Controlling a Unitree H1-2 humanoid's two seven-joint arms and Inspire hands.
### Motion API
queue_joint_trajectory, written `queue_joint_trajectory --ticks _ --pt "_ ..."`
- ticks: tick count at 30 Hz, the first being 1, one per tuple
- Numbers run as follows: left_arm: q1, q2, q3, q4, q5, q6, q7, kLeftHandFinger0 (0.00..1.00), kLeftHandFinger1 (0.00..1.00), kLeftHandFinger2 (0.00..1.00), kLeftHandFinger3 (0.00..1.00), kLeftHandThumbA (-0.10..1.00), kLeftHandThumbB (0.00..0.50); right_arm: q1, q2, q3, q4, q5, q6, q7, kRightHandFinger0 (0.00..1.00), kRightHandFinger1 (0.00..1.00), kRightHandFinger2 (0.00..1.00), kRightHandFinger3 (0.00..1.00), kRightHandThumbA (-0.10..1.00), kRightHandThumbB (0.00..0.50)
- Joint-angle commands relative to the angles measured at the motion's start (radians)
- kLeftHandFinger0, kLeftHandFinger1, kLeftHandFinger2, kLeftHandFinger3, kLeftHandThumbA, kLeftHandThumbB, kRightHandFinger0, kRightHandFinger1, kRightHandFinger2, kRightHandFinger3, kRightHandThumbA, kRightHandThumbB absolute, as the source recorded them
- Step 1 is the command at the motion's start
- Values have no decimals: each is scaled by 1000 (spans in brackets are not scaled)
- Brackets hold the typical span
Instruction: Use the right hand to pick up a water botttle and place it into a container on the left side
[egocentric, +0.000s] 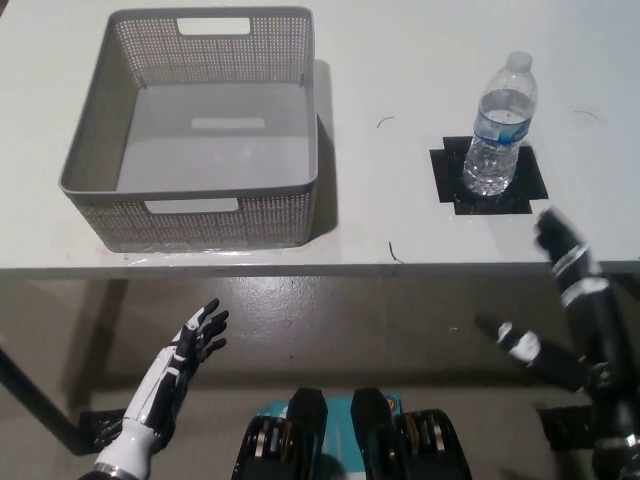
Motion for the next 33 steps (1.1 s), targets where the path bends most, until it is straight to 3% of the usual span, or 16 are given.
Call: queue_joint_trajectory --ticks 1,4,9,12,15,19,21,25,28,29,33 --pt "-6 4 5 -9 -14 -42 -13 1000 1000 1000 1000 1000 199 -94 -40 -57 -49 76 64 -14 1000 1000 1000 1000 1000 324" --pt "-6 4 8 -14 -12 -40 -11 1000 1000 1000 1000 1000 199 -157 -57 -88 -32 110 144 -13 1000 1000 1000 1000 1000 379" --pt "-11 4 6 -11 -15 -40 -15 1000 1000 1000 1000 1000 213 -245 -79 -122 50 155 203 -3 1000 1000 1000 1000 1000 349" --pt "-9 5 7 -15 -17 -41 -16 1000 1000 1000 1000 1000 197 -299 -95 -134 128 174 244 8 1000 1000 1000 1000 1000 382" --pt "-11 1 7 -7 -22 -44 -17 1000 1000 1000 1000 1000 204 -368 -111 -145 238 167 267 3 1000 1000 1000 1000 1000 370" --pt "-7 2 7 -5 -10 -50 -10 1000 1000 1000 1000 1000 185 -438 -118 -148 364 197 280 31 1000 1000 1000 1000 1000 406" --pt "-6 1 5 -12 -18 -44 -15 1000 1000 1000 1000 1000 188 -469 -119 -148 430 203 266 45 1000 1000 1000 1000 1000 395" --pt "-4 1 4 -1 -12 -61 -12 1000 1000 1000 1000 1000 175 -549 -127 -124 603 172 226 65 1000 1000 1000 1000 1000 309" --pt "-1 -2 4 -3 -8 -56 -7 1000 1000 1000 1000 1000 180 -611 -114 -127 742 198 200 100 1000 1000 1000 1000 1000 369" --pt "1 -2 3 -1 -6 -60 -8 1000 1000 1000 1000 1000 179 -632 -108 -123 797 199 180 115 1000 1000 1000 1000 1000 427" --pt "2 -3 2 -7 -14 -48 -12 1000 1000 1000 1000 1000 180 -683 -100 -106 909 189 141 148 1000 1000 1000 1000 1000 459"
